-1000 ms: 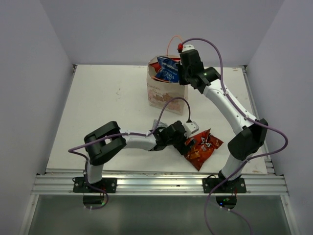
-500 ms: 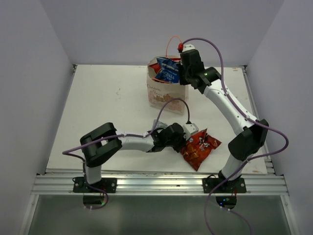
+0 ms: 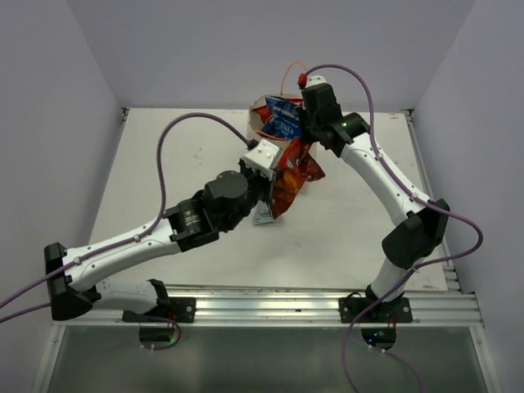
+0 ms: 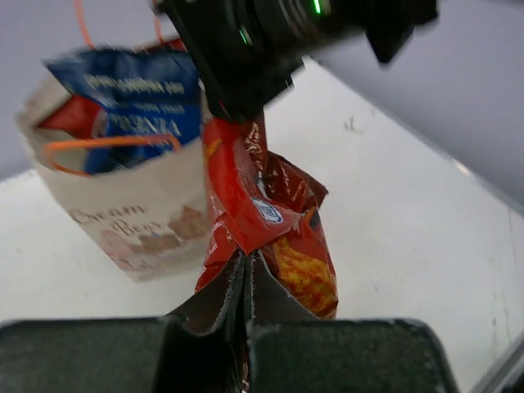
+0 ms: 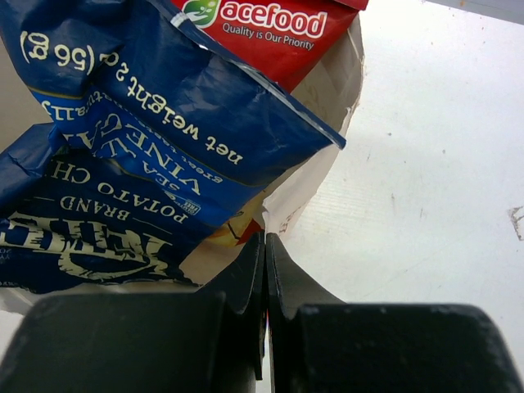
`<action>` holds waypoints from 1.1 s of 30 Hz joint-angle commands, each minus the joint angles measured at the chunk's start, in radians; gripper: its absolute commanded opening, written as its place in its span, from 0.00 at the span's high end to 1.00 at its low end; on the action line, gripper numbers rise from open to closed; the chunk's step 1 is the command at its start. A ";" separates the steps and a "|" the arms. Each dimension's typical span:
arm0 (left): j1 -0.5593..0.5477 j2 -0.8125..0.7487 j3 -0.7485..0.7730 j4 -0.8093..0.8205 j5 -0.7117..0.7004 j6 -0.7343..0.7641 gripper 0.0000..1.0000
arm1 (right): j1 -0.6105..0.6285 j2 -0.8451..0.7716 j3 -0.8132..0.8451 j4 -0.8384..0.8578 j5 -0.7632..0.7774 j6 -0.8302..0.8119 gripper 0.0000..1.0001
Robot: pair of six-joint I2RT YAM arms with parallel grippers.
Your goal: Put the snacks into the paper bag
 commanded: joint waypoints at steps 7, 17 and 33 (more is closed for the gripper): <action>0.016 -0.008 0.307 0.165 -0.345 0.352 1.00 | 0.005 -0.049 0.005 0.038 -0.001 0.005 1.00; 0.232 0.174 0.476 0.440 -0.217 0.489 1.00 | 0.006 -0.046 0.003 0.038 -0.018 0.007 1.00; 0.378 0.308 0.493 0.459 -0.053 0.512 1.00 | 0.005 -0.057 -0.033 0.046 -0.003 -0.019 1.00</action>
